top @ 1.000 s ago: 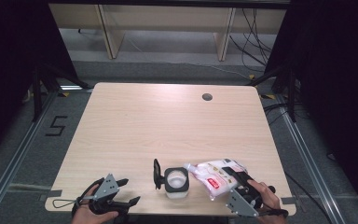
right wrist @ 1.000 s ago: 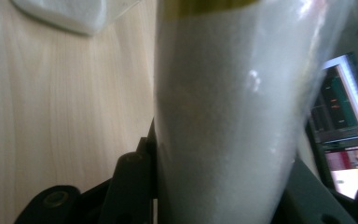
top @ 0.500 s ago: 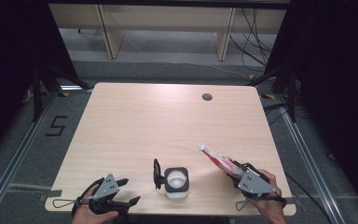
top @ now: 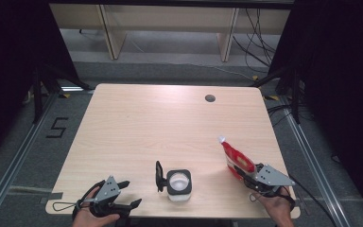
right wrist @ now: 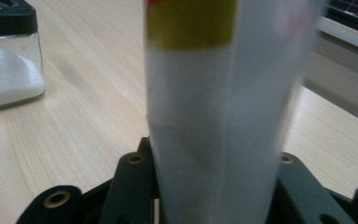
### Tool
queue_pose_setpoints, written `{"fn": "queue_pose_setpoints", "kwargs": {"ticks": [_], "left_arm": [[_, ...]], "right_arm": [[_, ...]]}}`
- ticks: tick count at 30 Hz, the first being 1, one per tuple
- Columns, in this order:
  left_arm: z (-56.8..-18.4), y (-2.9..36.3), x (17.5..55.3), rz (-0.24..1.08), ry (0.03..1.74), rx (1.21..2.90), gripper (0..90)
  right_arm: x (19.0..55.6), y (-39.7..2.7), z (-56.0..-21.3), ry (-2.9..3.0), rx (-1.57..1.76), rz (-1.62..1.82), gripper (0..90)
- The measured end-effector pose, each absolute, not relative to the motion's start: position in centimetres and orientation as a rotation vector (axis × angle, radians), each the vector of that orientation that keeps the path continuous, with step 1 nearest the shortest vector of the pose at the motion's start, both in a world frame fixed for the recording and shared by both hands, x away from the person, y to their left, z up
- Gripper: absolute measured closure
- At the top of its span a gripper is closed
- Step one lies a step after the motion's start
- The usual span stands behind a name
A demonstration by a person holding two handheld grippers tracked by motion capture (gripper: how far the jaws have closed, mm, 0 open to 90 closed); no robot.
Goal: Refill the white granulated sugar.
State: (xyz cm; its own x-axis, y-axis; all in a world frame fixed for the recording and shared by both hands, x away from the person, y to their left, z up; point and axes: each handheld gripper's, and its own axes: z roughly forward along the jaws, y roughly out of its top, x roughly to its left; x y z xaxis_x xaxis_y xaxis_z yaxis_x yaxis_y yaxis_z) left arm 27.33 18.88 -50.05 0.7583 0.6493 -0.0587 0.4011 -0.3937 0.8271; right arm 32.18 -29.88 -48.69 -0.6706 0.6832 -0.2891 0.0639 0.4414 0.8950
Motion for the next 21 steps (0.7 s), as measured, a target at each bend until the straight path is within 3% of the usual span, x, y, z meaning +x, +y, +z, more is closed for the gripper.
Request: {"fn": "queue_pose_setpoints", "kwargs": {"ticks": [10, 18, 21], "left_arm": [[-50.0, 19.1, 27.4, 0.351, 0.783, 2.061, 24.6], [-50.1, 19.1, 27.5, 0.359, 0.764, 2.054, 24.5], [-50.0, 19.1, 27.5, 0.360, 0.762, 2.057, 24.6]], "right_arm": [[31.8, -31.4, -48.9, 1.981, 0.808, 1.338, 64.1], [30.9, -31.9, -48.5, 1.918, 0.938, 1.385, 55.2], [30.4, -31.9, -48.0, 1.919, 0.970, 1.350, 46.3]]}}
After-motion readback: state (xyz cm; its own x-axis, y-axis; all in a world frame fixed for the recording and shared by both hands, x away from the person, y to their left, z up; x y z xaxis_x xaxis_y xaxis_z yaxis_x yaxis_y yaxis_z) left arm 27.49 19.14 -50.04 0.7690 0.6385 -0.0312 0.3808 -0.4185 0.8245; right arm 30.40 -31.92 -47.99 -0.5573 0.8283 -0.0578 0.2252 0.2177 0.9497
